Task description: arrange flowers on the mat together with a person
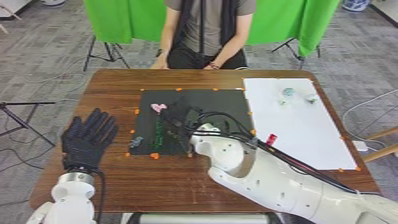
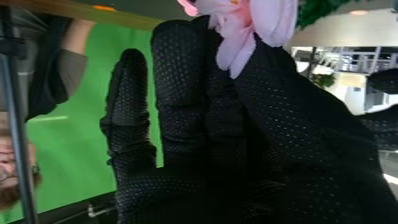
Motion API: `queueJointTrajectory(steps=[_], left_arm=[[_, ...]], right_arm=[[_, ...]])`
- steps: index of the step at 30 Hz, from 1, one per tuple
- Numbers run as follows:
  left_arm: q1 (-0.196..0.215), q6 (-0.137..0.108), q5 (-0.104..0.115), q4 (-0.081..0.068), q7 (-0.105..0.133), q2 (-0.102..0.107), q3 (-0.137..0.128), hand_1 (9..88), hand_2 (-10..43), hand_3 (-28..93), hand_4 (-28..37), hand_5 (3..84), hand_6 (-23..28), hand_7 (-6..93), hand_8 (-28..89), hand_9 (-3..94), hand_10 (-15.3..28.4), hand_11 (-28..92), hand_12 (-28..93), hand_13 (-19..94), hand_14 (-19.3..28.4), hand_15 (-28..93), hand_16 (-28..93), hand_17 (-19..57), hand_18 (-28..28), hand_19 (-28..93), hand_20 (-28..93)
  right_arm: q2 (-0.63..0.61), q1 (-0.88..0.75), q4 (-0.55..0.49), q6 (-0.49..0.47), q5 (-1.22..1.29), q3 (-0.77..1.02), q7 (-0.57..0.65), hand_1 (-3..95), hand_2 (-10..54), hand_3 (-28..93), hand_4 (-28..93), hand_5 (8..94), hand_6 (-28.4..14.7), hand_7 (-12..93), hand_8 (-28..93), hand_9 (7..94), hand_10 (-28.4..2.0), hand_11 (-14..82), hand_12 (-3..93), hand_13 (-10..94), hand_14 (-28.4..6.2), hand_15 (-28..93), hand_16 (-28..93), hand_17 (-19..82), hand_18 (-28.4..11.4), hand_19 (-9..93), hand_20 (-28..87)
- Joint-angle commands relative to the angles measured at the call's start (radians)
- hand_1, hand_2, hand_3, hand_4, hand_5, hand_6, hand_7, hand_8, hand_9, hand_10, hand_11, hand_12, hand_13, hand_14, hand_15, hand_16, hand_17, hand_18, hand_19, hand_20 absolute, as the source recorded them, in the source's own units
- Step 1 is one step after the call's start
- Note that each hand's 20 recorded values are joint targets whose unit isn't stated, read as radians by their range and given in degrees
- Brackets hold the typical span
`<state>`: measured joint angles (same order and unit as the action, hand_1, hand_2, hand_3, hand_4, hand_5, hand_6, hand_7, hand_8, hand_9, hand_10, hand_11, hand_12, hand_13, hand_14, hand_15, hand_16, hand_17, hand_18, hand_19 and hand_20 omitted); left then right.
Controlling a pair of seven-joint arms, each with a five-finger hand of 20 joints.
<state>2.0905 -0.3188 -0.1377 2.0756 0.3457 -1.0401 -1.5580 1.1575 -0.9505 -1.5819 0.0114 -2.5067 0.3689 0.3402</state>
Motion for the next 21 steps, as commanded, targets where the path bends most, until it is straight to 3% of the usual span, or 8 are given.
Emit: queueJointTrajectory(steps=[1, 2, 5, 10, 18, 21], left_arm=[[0.003, 0.001, 0.003, -0.008, -0.011, 0.002, 0.006, 25.9, 16.6, 75, -28.3, 49.0, 8.7, 11.6, -10, 43.5, 14.1, 19, 5, 33, 15.7, 30, -8, -4.0, 16.7, 43, 8], [0.007, -0.003, -0.009, -0.007, -0.018, 0.002, 0.007, 26.3, 17.2, 75, -28.3, 49.0, 8.7, 11.6, -10, 43.5, 14.1, 19, 5, 33, 15.8, 31, -8, -4.0, 16.7, 43, 9], [0.010, -0.002, 0.005, -0.004, -0.021, -0.002, 0.008, 27.2, 18.0, 77, -28.3, 49.1, 8.7, 11.9, -10, 43.4, 14.2, 19, 6, 33, 15.8, 31, -7, -4.1, 16.8, 43, 9], [0.024, -0.010, 0.006, 0.001, -0.009, -0.001, -0.003, 27.3, 17.3, 77, -28.3, 49.2, 8.8, 11.9, -10, 43.3, 14.2, 19, 6, 33, 16.0, 31, -8, -4.2, 16.8, 44, 9], [0.042, -0.019, 0.019, 0.009, 0.009, -0.011, -0.007, 27.0, 16.8, 76, -28.3, 49.2, 8.9, 11.9, -10, 43.3, 14.1, 19, 6, 33, 16.1, 32, -8, -4.3, 16.9, 44, 9], [0.043, -0.015, 0.001, 0.007, -0.005, -0.016, -0.007, 27.0, 16.6, 77, -28.3, 49.2, 8.9, 11.9, -10, 43.2, 14.1, 19, 6, 33, 16.1, 32, -8, -4.3, 16.9, 44, 9]], right_arm=[[0.014, -0.019, 0.005, -0.029, -0.056, 0.028, 0.005, 61.0, -9.5, 67, -28, 64.5, 0.2, 38, -6, 77.8, -8.8, 18.8, 45.9, 65, -8.3, 49, 44, 27, -20.4, 71, 35], [0.017, -0.032, 0.005, -0.039, -0.071, 0.043, -0.015, 61.3, -9.5, 67, -28, 64.2, 0.3, 37, -6, 77.2, -8.9, 17.3, 44.6, 64, -8.0, 49, 44, 26, -20.2, 71, 35], [0.018, -0.042, -0.001, -0.048, -0.050, 0.049, -0.011, 61.2, -9.5, 67, -28, 63.8, 0.7, 36, -7, 75.3, -8.6, 12.6, 39.9, 62, -7.8, 47, 42, 25, -20.0, 70, 34], [0.019, -0.047, -0.004, -0.027, -0.043, 0.047, 0.002, 60.5, -9.5, 68, -28, 62.7, 1.2, 31, -7, 74.0, -8.6, 9.4, 37.2, 61, -7.8, 47, 42, 24, -20.1, 69, 33], [0.022, -0.074, -0.034, -0.045, -0.023, 0.084, 0.009, 57.9, -9.5, 70, -28, 61.7, 1.1, 26, -15, 70.0, -9.7, 15.5, 30.9, 60, -8.6, 49, 40, 24, -20.4, 69, 32], [0.028, -0.103, -0.072, -0.104, 0.052, 0.129, 0.044, 57.2, -9.5, 70, -28, 60.9, 1.0, 26, -17, 68.5, -10.4, 17.6, 28.4, 59, -9.0, 50, 39, 24, -20.5, 69, 32]])
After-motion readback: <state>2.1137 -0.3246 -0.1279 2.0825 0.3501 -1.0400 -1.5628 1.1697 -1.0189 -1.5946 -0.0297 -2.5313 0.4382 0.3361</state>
